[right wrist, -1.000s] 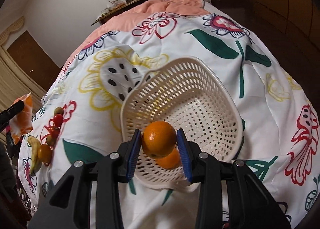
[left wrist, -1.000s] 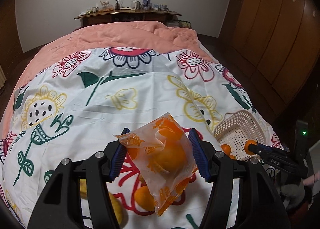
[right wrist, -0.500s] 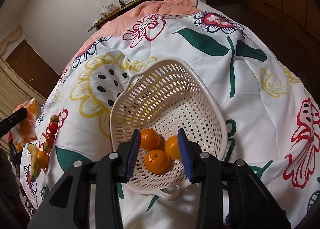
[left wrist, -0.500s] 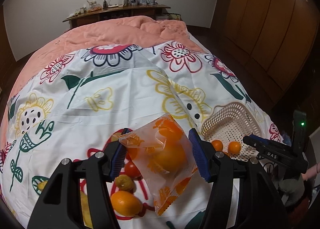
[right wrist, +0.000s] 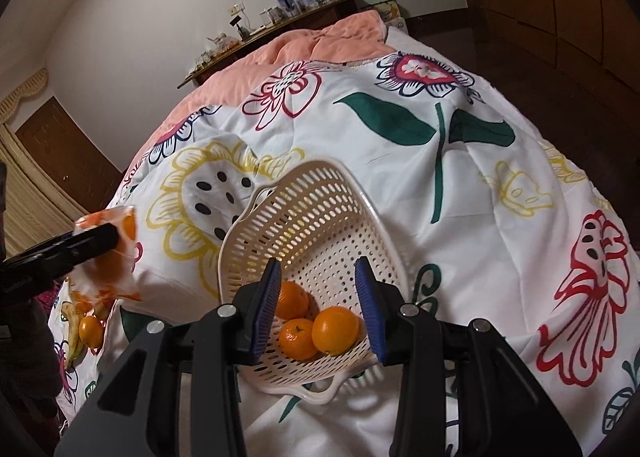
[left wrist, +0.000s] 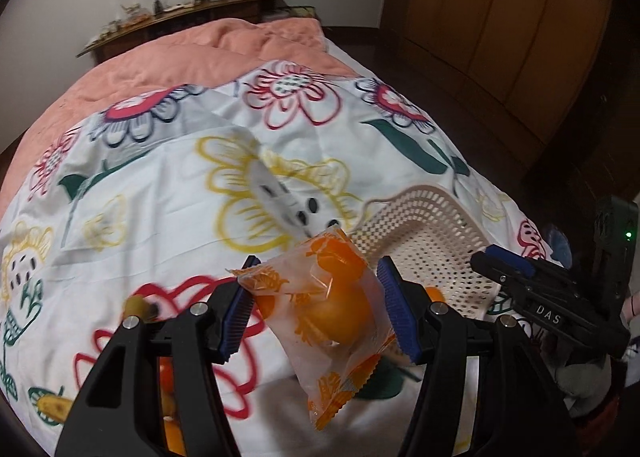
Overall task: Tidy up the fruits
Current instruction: 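Lower the bag of oranges into the basket and open the left tool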
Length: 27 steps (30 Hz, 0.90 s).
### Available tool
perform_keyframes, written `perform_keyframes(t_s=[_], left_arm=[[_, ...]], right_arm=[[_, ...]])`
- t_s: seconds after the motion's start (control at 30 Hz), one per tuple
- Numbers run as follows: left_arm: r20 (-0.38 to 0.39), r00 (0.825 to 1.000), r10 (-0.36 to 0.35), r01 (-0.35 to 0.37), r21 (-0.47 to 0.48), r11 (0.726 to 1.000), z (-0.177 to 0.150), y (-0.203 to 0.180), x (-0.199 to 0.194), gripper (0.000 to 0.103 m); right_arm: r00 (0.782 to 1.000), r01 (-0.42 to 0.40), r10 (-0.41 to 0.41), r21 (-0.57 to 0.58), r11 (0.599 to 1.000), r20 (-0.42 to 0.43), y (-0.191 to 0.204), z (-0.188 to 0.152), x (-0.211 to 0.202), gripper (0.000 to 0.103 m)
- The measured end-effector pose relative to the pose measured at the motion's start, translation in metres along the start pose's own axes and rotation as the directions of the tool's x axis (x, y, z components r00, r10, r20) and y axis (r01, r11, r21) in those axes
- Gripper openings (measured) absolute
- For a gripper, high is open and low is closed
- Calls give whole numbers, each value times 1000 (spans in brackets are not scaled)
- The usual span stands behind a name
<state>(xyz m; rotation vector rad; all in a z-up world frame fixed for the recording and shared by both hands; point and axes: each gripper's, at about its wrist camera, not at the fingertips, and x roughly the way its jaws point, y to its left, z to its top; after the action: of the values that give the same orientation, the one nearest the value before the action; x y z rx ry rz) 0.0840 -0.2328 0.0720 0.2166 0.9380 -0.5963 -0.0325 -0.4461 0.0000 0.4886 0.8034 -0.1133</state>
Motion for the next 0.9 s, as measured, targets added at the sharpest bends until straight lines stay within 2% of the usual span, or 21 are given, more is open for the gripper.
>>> perform_keyframes(t_s=[0.2,0.37,0.53,0.6,0.9], left_arm=[[-19,999,-35,36,60,998,12,-30,21,62],[-51,995,-85,88,58,994,21,-42,39,62],[-23,988,-152,153,60,986,30,-57,42,65],[-12,989,-150,151,69,986,31,-58,39,70],[-7,997,-78,78,28,997,27,-31,31,70]], right_arm=[[1000,3,-3,8,1000,19,-7,1,-3,39],[999,-3,3,29,1000,32,-14,2,-5,39],[1000,-3,2,38,999,27,-16,1,-4,39],[1000,-6,5,39,999,27,-17,1,-4,39],[1000,-10,9,29,1000,26,-9,0,-6,39]])
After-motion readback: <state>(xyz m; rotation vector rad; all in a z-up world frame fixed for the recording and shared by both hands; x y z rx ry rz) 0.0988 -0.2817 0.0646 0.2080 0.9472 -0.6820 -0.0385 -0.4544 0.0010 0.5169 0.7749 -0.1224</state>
